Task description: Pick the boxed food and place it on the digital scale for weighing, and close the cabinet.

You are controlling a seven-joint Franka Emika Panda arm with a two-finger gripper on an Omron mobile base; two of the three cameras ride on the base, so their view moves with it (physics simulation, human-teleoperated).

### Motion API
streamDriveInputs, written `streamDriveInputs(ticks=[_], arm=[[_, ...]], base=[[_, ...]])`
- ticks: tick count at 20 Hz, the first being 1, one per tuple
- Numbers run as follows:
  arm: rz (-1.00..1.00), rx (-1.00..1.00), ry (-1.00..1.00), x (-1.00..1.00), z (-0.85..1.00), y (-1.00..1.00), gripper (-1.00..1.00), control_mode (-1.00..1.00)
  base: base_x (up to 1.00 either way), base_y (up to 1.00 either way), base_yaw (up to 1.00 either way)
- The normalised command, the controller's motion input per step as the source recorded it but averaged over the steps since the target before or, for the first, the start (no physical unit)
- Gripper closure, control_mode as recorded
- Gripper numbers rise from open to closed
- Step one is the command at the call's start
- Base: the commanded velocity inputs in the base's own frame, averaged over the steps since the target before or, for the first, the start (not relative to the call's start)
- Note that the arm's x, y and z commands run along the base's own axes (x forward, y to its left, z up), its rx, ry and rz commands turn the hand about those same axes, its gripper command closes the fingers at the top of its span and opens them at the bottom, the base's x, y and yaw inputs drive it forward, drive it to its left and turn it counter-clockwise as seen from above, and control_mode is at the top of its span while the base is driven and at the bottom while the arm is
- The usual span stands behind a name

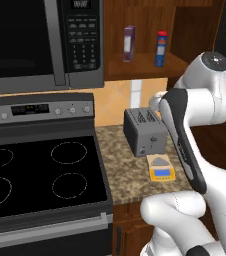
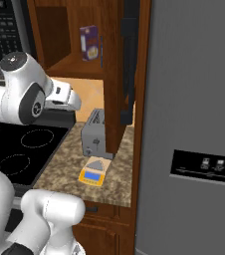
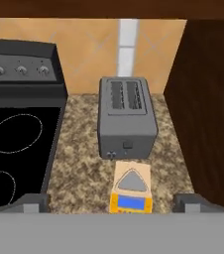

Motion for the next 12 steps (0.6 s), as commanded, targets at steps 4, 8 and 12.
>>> streamDriveInputs(ticks=[4, 8, 12], arm=[[-0.05, 0.00, -0.27, -0.21, 0.79, 0.00, -1.00, -1.00], [-0.06, 0.00, -0.24, -0.14, 0.78, 0.00, -1.00, -1.00], [-0.09, -0.03, -0.32, 0.00, 0.53, 0.00, -1.00, -1.00]], base=[[0.00, 0.00, 0.00], [0.00, 0.00, 0.00], [0.00, 0.00, 0.00]])
